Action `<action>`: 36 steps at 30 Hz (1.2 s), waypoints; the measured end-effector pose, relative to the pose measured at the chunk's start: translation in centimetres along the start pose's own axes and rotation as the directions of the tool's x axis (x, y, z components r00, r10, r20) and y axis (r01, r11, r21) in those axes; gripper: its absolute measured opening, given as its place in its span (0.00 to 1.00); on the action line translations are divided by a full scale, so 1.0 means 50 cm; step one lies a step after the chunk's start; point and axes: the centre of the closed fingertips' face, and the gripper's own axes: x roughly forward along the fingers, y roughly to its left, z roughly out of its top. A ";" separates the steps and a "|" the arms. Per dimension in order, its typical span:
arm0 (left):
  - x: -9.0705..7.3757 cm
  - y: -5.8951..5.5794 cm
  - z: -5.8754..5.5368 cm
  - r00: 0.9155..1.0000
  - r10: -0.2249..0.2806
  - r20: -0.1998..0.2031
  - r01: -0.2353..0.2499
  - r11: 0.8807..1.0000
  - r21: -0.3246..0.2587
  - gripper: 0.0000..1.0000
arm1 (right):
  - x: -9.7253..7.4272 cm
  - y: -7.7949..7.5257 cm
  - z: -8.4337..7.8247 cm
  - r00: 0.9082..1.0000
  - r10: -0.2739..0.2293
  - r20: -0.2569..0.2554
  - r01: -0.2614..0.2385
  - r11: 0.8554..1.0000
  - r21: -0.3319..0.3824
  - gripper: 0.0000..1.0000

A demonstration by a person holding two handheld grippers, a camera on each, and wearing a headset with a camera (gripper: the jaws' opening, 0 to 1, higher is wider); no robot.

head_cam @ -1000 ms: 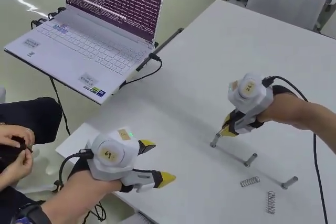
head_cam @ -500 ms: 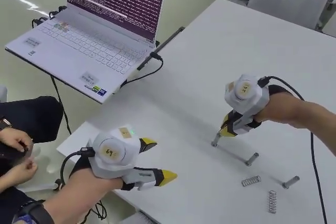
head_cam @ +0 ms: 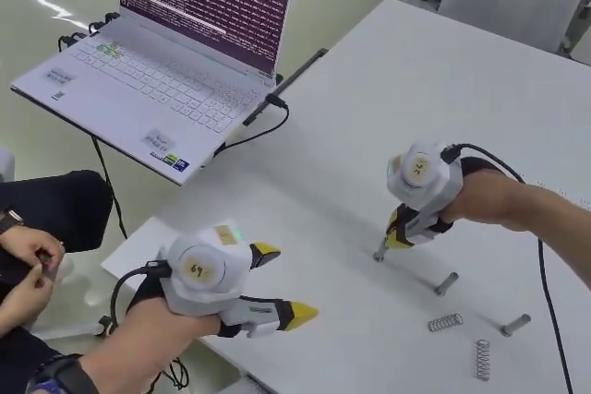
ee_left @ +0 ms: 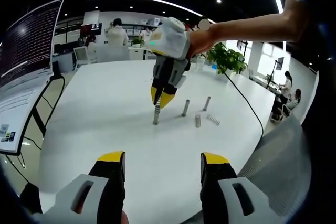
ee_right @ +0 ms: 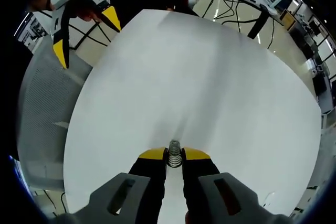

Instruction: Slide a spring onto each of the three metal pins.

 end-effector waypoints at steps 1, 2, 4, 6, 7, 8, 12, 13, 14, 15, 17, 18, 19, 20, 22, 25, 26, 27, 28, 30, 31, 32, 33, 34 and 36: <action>0.000 0.000 0.001 1.000 -0.001 0.000 0.001 1.000 -0.001 0.53 | 0.002 0.000 -0.001 1.000 -0.001 -0.001 0.001 1.000 -0.005 0.09; 0.001 0.000 0.000 1.000 -0.002 0.000 0.002 1.000 -0.002 0.53 | 0.007 0.000 -0.002 1.000 0.000 -0.003 0.000 1.000 -0.004 0.09; 0.001 0.000 -0.001 1.000 -0.003 -0.002 0.003 1.000 -0.001 0.53 | 0.010 0.001 -0.004 1.000 0.002 -0.007 -0.002 1.000 -0.005 0.09; 0.000 0.001 -0.002 1.000 -0.003 -0.002 0.003 1.000 -0.001 0.53 | 0.016 0.002 -0.004 1.000 0.005 -0.011 -0.005 1.000 -0.007 0.09; -0.001 0.001 -0.003 1.000 -0.003 -0.004 0.003 1.000 -0.003 0.53 | 0.019 0.001 -0.005 1.000 0.006 -0.013 -0.006 1.000 -0.008 0.09; -0.001 0.002 -0.004 1.000 -0.002 -0.004 0.002 1.000 -0.005 0.53 | 0.022 0.000 -0.005 1.000 0.006 -0.014 -0.006 1.000 -0.009 0.09; -0.003 0.003 -0.006 1.000 -0.001 -0.006 0.000 1.000 -0.009 0.53 | 0.032 0.003 -0.001 1.000 0.014 -0.017 -0.014 1.000 -0.013 0.09; -0.004 0.004 -0.007 1.000 0.001 -0.007 -0.001 1.000 -0.009 0.52 | 0.035 0.003 -0.001 1.000 0.015 -0.020 -0.015 1.000 -0.014 0.09; -0.004 0.005 -0.008 1.000 0.002 -0.008 -0.002 1.000 -0.010 0.52 | 0.037 0.002 -0.001 1.000 0.013 -0.020 -0.014 1.000 -0.014 0.09; -0.004 0.005 -0.009 1.000 0.002 -0.008 -0.002 1.000 -0.011 0.52 | 0.038 0.001 -0.001 1.000 0.013 -0.020 -0.013 1.000 -0.013 0.09; -0.004 0.006 -0.009 1.000 0.004 -0.008 -0.004 1.000 -0.012 0.52 | 0.042 0.003 0.000 1.000 0.017 -0.019 -0.017 1.000 -0.011 0.09; -0.005 0.006 -0.010 1.000 0.004 -0.009 -0.004 1.000 -0.012 0.52 | 0.043 0.004 0.000 1.000 0.018 -0.018 -0.018 1.000 -0.011 0.09; -0.005 0.005 -0.010 1.000 0.004 -0.009 -0.005 1.000 -0.013 0.52 | 0.045 0.004 0.000 1.000 0.019 -0.018 -0.019 1.000 -0.010 0.09; -0.006 0.005 -0.010 1.000 0.005 -0.009 -0.006 1.000 -0.012 0.52 | 0.045 0.005 0.001 1.000 0.019 -0.018 -0.019 1.000 -0.009 0.09; -0.007 0.006 -0.009 1.000 0.006 -0.008 -0.006 1.000 -0.014 0.52 | 0.047 0.005 0.001 1.000 0.020 -0.019 -0.020 1.000 -0.010 0.09; -0.007 0.005 -0.010 1.000 0.006 -0.010 -0.006 1.000 -0.013 0.52 | 0.044 0.008 0.001 1.000 0.018 -0.022 -0.018 1.000 -0.012 0.11; -0.006 0.005 -0.009 1.000 0.006 -0.009 -0.006 1.000 -0.013 0.52 | 0.042 0.008 0.002 1.000 0.017 -0.021 -0.018 1.000 -0.012 0.11; -0.006 0.005 -0.009 1.000 0.005 -0.009 -0.005 1.000 -0.011 0.52 | 0.038 0.008 0.001 1.000 0.015 -0.020 -0.015 1.000 -0.012 0.13; -0.006 0.004 -0.009 1.000 0.004 -0.010 -0.004 1.000 -0.009 0.52 | 0.036 0.007 0.001 1.000 0.012 -0.019 -0.012 1.000 -0.011 0.14; -0.005 0.003 -0.007 1.000 0.003 -0.011 -0.003 1.000 -0.008 0.52 | 0.027 0.004 0.001 1.000 0.004 -0.016 -0.004 1.000 -0.010 0.16; -0.004 0.002 -0.006 1.000 0.001 -0.011 -0.001 1.000 -0.008 0.52 | 0.024 0.003 0.000 1.000 0.000 -0.013 0.000 1.000 -0.008 0.17; -0.003 0.001 -0.005 1.000 0.000 -0.010 0.000 1.000 -0.007 0.52 | 0.019 0.001 0.000 1.000 -0.005 -0.007 0.005 1.000 -0.002 0.17; -0.002 -0.001 -0.004 1.000 -0.003 -0.010 0.002 1.000 -0.005 0.52 | 0.014 0.002 0.001 1.000 -0.007 -0.002 0.007 1.000 0.002 0.18; -0.001 -0.002 -0.003 1.000 -0.004 -0.010 0.003 1.000 -0.004 0.52 | 0.009 0.002 0.001 1.000 -0.010 0.003 0.010 1.000 0.005 0.19; 0.000 -0.006 0.000 1.000 -0.007 -0.008 0.007 1.000 0.000 0.52 | 0.001 0.004 0.002 1.000 -0.016 0.007 0.016 1.000 0.010 0.20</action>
